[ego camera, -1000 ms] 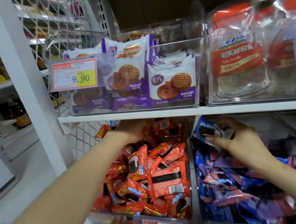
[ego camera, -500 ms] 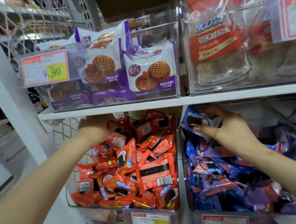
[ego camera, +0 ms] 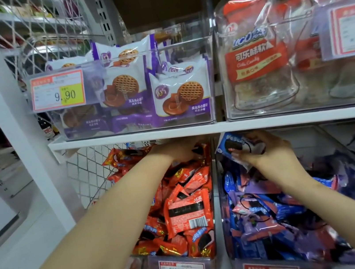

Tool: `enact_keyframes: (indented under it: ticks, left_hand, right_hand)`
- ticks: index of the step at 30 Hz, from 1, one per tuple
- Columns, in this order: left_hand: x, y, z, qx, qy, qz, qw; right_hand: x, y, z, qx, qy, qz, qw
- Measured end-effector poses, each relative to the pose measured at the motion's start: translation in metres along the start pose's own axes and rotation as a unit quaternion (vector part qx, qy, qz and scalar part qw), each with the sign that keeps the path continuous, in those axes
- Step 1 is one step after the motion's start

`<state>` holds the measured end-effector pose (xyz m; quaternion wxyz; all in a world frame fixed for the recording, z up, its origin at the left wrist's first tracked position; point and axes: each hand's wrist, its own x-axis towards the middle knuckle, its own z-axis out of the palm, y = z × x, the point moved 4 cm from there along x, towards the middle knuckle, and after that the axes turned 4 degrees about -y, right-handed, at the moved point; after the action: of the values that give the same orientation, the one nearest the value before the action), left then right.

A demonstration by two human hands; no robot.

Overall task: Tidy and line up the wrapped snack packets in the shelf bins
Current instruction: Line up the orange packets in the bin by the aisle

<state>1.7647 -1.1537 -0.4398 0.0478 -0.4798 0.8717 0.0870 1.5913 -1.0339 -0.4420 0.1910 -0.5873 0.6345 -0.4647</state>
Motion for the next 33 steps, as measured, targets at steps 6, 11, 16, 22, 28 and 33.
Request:
enact_keyframes:
  ticks: [6,11,16,22,28,33]
  left_hand:
    - [0.003,-0.008,0.001,-0.003,-0.004,0.049,0.999]
    - [-0.019,-0.022,0.0,0.03,0.046,0.086,0.995]
    - [-0.036,-0.05,0.002,0.092,0.063,0.049,0.993]
    - [-0.034,-0.041,-0.002,-0.031,0.073,0.022,0.997]
    - [0.001,-0.002,0.002,-0.051,-0.02,0.073,0.996]
    - [0.024,-0.004,0.009,0.039,-0.087,0.032,0.995]
  right_hand:
    - [0.0,0.001,0.0,0.019,-0.018,0.0,1.0]
    - [-0.001,0.002,0.001,-0.021,-0.022,-0.022,0.999]
    - [-0.001,0.003,0.003,-0.041,-0.04,-0.022,0.998]
    - [0.003,0.007,0.008,-0.047,-0.035,-0.006,0.998]
    - [0.005,0.01,0.011,-0.01,-0.029,0.014,0.999]
    - [0.007,0.01,0.012,-0.01,-0.039,0.012,0.999]
